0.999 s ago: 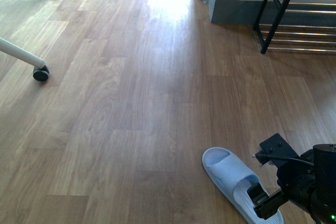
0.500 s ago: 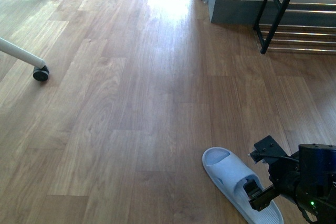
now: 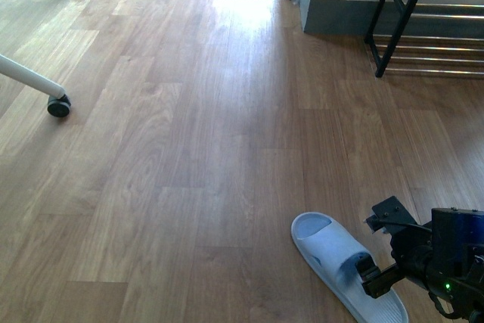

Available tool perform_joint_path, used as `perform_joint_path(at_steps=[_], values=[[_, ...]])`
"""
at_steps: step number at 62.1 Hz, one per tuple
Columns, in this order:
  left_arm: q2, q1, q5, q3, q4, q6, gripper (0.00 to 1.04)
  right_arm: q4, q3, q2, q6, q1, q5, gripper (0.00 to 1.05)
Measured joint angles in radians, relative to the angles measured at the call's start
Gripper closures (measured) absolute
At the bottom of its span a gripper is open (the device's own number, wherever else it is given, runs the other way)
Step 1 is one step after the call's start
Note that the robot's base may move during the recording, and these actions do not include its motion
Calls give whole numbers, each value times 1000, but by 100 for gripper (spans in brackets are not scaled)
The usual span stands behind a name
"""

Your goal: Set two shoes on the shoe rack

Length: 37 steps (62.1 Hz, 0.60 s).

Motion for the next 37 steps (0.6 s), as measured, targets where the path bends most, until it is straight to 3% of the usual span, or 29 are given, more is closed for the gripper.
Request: perform_joint_path(at_steps=[18,37], values=[[0,0,0,0,0,0,103,44,50,14,97,69,-51,10],[0,0,0,0,0,0,103,55,96,55,106,99,-25,49]])
